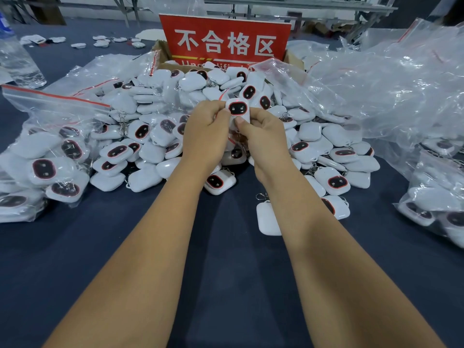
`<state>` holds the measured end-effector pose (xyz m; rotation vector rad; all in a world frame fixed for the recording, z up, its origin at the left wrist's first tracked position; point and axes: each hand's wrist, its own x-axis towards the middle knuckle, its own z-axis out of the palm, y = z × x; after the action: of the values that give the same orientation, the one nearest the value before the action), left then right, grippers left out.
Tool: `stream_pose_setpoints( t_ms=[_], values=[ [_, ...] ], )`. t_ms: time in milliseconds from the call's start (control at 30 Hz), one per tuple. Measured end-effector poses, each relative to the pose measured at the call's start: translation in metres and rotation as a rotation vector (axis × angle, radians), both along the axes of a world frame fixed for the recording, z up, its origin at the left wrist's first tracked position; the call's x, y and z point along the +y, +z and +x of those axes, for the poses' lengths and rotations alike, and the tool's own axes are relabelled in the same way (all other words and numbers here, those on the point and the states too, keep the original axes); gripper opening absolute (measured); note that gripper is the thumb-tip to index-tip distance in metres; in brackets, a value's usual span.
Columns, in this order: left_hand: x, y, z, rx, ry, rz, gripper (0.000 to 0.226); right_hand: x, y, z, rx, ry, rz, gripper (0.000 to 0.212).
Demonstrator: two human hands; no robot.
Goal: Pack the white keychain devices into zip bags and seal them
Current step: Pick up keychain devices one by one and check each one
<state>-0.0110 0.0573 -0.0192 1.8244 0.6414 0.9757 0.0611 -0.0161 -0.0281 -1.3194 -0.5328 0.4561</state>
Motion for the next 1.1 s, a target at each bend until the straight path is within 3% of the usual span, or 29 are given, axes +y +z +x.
stream_pose_setpoints(
  t_ms=[433, 800, 1100],
  values=[
    [0.002, -0.014, 0.005, 0.039, 0.030, 0.188, 0.022, 0.001, 0.004, -0.003, 0.061, 0.042, 0.036, 0.021],
    [0.001, -0.015, 0.002, 0.009, 0.035, 0.098, 0.019, -0.002, 0.002, -0.009, -0.089, 0.014, -0.055, 0.016],
    [0.002, -0.015, 0.000, 0.023, 0.001, 0.074, 0.019, -0.002, 0.002, -0.010, -0.087, 0.003, -0.048, 0.014]
  ],
)
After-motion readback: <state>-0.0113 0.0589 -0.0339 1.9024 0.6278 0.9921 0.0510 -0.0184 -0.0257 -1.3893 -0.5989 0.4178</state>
